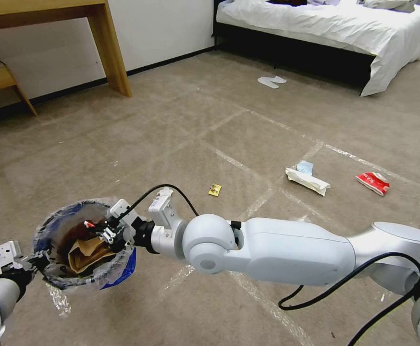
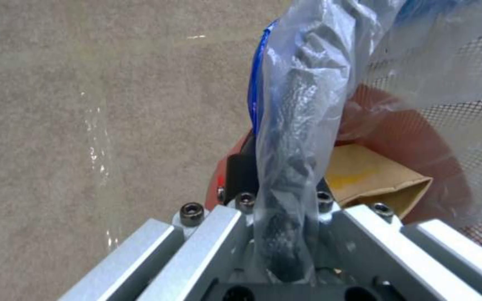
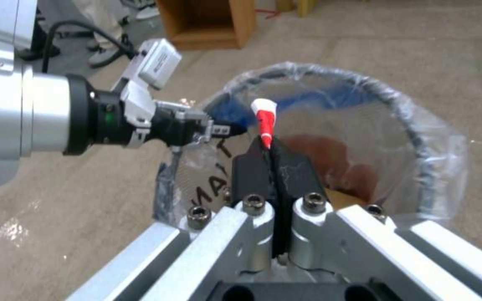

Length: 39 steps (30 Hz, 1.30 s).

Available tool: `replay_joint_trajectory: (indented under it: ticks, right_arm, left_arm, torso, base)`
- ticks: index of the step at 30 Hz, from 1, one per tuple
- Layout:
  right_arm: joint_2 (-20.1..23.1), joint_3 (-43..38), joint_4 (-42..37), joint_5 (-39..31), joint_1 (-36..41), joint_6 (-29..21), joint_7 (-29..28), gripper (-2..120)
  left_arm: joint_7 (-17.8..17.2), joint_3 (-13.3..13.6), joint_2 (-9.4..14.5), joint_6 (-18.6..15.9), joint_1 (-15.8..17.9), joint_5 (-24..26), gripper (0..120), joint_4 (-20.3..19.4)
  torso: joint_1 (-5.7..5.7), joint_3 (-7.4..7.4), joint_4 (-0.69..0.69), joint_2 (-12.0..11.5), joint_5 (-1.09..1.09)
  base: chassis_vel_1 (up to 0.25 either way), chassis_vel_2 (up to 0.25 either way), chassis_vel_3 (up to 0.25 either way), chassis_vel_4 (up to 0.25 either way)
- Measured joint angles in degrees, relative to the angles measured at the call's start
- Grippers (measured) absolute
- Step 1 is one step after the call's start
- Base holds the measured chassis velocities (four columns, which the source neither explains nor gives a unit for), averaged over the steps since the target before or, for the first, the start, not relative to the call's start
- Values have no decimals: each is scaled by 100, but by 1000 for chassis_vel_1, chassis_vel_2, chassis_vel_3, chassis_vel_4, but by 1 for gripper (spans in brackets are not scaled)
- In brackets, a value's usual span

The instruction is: Pick up the trash bin and place the garbage on the floor into it.

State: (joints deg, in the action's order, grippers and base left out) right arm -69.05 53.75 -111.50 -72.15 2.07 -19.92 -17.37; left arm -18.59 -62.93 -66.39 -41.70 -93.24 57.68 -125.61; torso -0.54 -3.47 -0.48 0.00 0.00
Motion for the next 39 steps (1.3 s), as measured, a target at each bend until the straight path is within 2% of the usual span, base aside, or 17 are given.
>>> replay_joint_trajectory:
  ticks: [18, 36, 37, 38, 39]
  right_arm:
    - [-458, 361, 306, -70, -105, -193, -187, 0]
    - [-608, 474, 681, 166, -176, -163, -184, 0]
    - [-628, 475, 739, 208, -176, -148, -186, 7]
    - [-628, 475, 739, 208, -176, -148, -186, 7]
    - [-641, 476, 792, 255, -179, -144, -185, 13]
  left_arm:
    - [4, 20, -18, 1, 9, -14, 1, -43]
    - [8, 1, 5, 4, -29, -4, 1, -84]
    - [10, 0, 5, 6, -34, -4, 1, -84]
    - [10, 0, 5, 6, -34, -4, 1, -84]
    - [15, -1, 4, 8, -42, -3, 1, -84]
  torso:
    - [0, 0, 1, 0, -1]
    - [0, 0, 0, 0, -1]
    - [0, 0, 0, 0, -1]
    - [0, 0, 0, 0, -1]
    - [0, 0, 1, 0, -1]
  base:
    - [0, 0, 0, 0]
    - [0, 0, 0, 0]
    - [0, 0, 0, 0]
    - [0, 0, 0, 0]
    - [0, 0, 0, 0]
